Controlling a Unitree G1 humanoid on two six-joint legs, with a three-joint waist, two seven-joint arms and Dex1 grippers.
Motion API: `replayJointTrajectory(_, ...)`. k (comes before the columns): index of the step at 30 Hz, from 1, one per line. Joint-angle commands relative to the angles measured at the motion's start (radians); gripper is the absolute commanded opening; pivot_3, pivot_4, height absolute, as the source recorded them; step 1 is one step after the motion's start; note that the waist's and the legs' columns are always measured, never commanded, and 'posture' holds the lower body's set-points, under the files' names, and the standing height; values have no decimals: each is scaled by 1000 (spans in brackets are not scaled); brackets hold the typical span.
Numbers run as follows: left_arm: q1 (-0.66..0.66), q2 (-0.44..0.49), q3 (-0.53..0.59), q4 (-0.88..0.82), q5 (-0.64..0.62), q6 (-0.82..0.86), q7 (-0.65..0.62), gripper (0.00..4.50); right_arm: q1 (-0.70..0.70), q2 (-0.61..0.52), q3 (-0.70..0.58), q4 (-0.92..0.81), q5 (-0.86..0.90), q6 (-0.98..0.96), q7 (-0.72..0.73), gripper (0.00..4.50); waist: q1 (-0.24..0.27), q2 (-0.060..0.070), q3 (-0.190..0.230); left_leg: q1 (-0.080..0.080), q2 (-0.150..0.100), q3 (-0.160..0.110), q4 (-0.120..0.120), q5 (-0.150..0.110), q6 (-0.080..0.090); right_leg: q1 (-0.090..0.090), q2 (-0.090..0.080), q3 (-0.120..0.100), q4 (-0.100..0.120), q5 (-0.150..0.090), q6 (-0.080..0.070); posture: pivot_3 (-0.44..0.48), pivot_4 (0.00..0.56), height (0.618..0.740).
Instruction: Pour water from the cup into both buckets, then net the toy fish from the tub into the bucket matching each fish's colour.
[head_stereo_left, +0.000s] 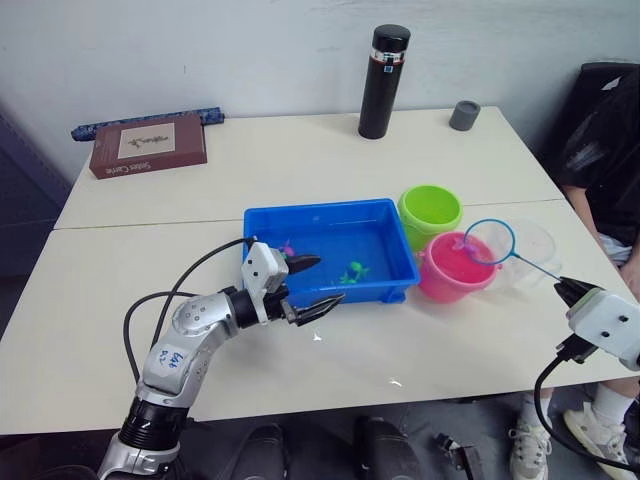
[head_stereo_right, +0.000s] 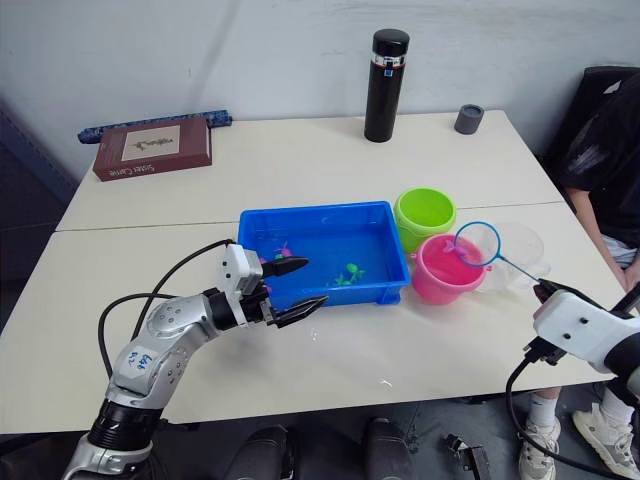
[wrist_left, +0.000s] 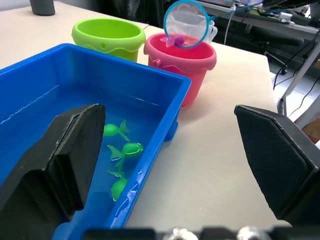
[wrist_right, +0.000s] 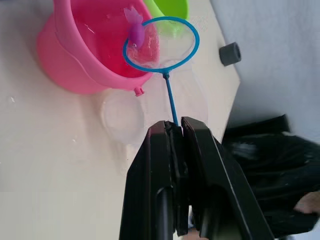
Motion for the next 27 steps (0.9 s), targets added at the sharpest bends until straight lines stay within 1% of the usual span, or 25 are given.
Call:
replayJointTrajectory(1, 8, 0, 3, -26, 5, -21, 3, 4456, -17, -20, -14, 20, -48, -94, -34, 0, 0, 0, 0, 0, 0, 0, 0, 0, 0, 0, 0, 0, 0, 0, 0, 0, 150, 740)
replayJointTrajectory(8, 16, -1, 1, -26, 8, -25, 6, 4456, -42, -33, -5, 38, -102, -206, -47, 0, -1, 0, 0, 1, 0, 0, 0, 0, 0, 0, 0, 0, 0, 0, 0, 0, 150, 740)
replayJointTrajectory(12, 25, -1, 1, -30, 9, -27, 9, 4456, -53, -25, -7, 45, -89, -211, -46, 0, 0, 0, 0, 1, 0, 0, 0, 0, 0, 1, 0, 0, 1, 0, 0, 0, 150, 740)
replayJointTrajectory(15, 30, -1, 3, -32, 11, -28, 15, 4456, -98, -17, 0, 20, -18, -142, -30, 0, -2, 0, 0, 1, 0, 0, 0, 0, 0, 1, 0, 1, 1, 0, 0, 0, 150, 740)
replayJointTrajectory(17, 36, -1, 5, -35, 12, -30, 19, 4456, -145, -12, 16, -10, 37, -65, -22, 0, -3, 0, 0, 1, 0, 0, 1, 0, 0, 1, 0, 1, 1, 0, 1, 0, 150, 740)
replayJointTrajectory(18, 43, -1, 8, -39, 14, -30, 26, 4456, -191, -9, 36, -35, 85, 12, -22, 0, -5, 0, 0, 2, 0, 0, 1, 0, 0, 2, 0, 1, 2, 0, 1, 0, 150, 740)
replayJointTrajectory(24, 103, -5, 34, -83, 47, -24, 112, 4456, -482, 4, 242, -162, 317, 408, -21, 0, -8, 0, 0, 3, 1, -2, 2, 1, -1, 2, 0, 1, 5, 0, 0, 0, 150, 740)
replayJointTrajectory(27, 151, -7, 50, -119, 63, -19, 161, 4456, -624, 20, 353, -174, 424, 602, -22, 0, -5, 0, 0, 3, 1, -5, 2, 1, -1, 1, -1, 1, 6, 0, 0, 0, 150, 740)
